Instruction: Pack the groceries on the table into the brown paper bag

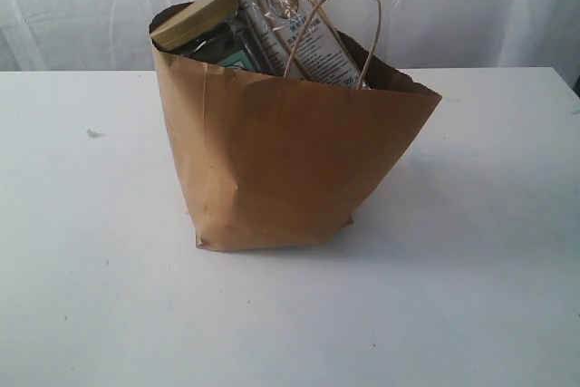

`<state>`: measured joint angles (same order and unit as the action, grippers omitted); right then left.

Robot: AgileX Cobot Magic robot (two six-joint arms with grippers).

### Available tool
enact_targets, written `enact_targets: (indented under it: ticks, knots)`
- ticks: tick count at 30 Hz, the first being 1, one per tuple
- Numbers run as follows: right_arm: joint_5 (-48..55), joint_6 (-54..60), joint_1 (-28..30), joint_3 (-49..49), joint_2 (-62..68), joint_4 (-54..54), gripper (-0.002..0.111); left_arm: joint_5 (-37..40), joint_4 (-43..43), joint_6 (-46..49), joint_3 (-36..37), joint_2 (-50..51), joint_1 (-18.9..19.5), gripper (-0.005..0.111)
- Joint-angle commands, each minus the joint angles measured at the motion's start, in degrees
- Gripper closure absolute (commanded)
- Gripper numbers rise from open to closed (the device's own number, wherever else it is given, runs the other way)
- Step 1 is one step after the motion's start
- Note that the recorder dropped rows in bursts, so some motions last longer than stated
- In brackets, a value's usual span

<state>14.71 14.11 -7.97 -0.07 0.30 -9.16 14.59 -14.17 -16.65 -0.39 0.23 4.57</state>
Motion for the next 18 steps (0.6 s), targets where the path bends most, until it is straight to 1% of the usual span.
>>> enact_targets:
  ticks: [1, 3, 5, 9, 12, 18]
  knots:
    - [-0.19, 0.24, -0.01, 0.07, -0.30, 0.89, 0.108, 0.59, 1.05, 0.21, 0.39, -0.23, -0.08, 0.107]
    - [0.15, 0.24, 0.69, 0.07, -0.30, 0.84, 0.108, -1.12, 3.15, -0.13, 0.39, -0.23, -0.08, 0.107]
    - [1.09, 0.24, 2.64, 0.07, -0.30, -0.19, 0.108, -1.22, 4.76, -1.76, 0.39, -0.23, -0.08, 0.107]
    - [4.17, 0.24, 7.59, 0.07, -0.30, -0.21, 0.108, -1.32, 5.15, -1.99, 0.39, -0.23, -0.08, 0.107]
    - [4.49, 0.24, 10.56, 0.07, -0.30, 0.05, 0.108, -1.32, 5.15, -1.99, 0.39, -0.23, -0.08, 0.107]
    - [4.49, 0.24, 11.69, 0.07, -0.30, 0.19, 0.108, -1.25, 5.15, -1.47, 0.39, -0.23, -0.08, 0.107]
